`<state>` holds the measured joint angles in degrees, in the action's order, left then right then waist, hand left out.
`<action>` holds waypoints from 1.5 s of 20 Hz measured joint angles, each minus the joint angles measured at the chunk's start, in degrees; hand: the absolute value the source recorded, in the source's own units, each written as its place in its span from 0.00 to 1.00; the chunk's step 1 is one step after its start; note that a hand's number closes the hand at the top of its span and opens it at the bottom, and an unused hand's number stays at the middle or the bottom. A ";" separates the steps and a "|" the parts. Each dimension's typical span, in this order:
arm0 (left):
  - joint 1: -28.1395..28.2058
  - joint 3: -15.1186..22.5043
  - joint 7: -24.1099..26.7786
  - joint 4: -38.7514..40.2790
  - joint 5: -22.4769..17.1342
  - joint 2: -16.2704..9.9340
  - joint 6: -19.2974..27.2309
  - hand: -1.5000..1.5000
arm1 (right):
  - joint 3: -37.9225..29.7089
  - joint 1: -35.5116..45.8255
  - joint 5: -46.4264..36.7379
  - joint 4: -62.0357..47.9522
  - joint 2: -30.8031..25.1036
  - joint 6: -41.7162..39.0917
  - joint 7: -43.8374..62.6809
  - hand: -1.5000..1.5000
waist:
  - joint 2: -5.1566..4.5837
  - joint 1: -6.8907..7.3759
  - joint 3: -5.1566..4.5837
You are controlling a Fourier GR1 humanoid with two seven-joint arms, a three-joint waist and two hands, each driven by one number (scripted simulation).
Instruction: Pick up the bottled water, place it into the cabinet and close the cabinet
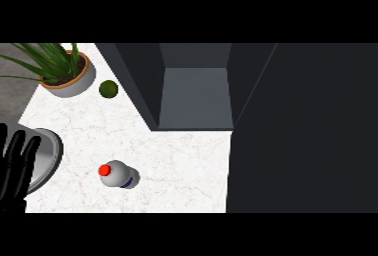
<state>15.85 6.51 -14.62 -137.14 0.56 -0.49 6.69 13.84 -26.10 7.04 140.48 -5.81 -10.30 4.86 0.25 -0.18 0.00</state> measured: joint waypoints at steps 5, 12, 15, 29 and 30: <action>3.63 0.12 -0.26 0.96 2.19 -0.42 -0.24 0.00 | 3.68 -4.97 -1.81 1.41 0.19 -0.21 -1.86 0.00 | 0.03 -0.26 -0.01; 4.52 -4.26 2.52 7.71 -1.41 -0.72 -1.73 0.00 | 6.36 -11.10 -3.18 2.26 -0.72 -0.79 -6.41 0.00 | -0.01 -0.44 -0.04; 4.76 -5.63 5.39 12.86 -2.93 -0.77 -3.09 0.00 | 7.55 -13.42 -3.58 2.63 -1.46 -0.84 -7.83 0.00 | 0.01 -0.63 -0.06; -2.80 -12.95 22.14 46.55 -9.33 -0.69 -9.53 0.00 | 11.70 -22.20 -4.93 2.83 -5.03 -0.34 -16.17 0.00 | -0.07 -1.32 -0.12; -3.92 -13.03 23.46 49.21 -8.93 -0.44 -9.27 0.00 | 11.61 -23.07 -5.00 2.85 -5.64 -0.56 -17.14 0.00 | -0.06 -1.48 -0.12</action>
<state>11.93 -6.51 8.84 -87.93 -8.37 -0.93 -2.58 25.45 -49.16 2.04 143.33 -11.44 -10.86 -12.27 0.18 -1.66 -0.12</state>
